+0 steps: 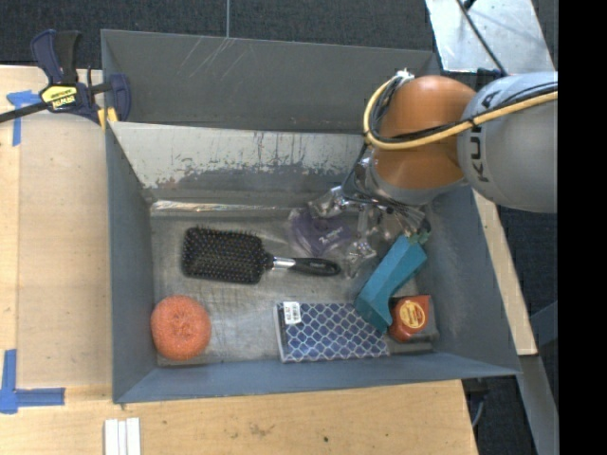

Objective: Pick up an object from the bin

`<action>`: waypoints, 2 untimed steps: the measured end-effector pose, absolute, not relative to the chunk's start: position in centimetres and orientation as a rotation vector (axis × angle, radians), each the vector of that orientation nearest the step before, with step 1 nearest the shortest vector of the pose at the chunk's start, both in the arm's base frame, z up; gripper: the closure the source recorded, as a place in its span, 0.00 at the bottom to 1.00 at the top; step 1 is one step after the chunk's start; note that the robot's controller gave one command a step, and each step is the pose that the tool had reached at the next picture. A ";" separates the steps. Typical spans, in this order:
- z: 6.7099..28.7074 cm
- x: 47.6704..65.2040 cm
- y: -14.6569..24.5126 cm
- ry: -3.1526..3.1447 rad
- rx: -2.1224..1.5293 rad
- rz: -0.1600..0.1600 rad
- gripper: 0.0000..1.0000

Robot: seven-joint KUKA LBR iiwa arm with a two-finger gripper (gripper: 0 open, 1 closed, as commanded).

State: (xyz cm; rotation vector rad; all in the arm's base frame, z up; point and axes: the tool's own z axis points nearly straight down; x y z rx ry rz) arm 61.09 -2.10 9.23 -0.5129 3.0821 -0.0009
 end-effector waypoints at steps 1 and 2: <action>9.3 61.4 -2.0 3.077 -0.490 -0.003 0.00; 9.7 62.2 -1.2 3.124 -0.071 0.006 1.00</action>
Offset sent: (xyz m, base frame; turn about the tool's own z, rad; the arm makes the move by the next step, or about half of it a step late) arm 0.0053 0.0061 -0.0040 0.2874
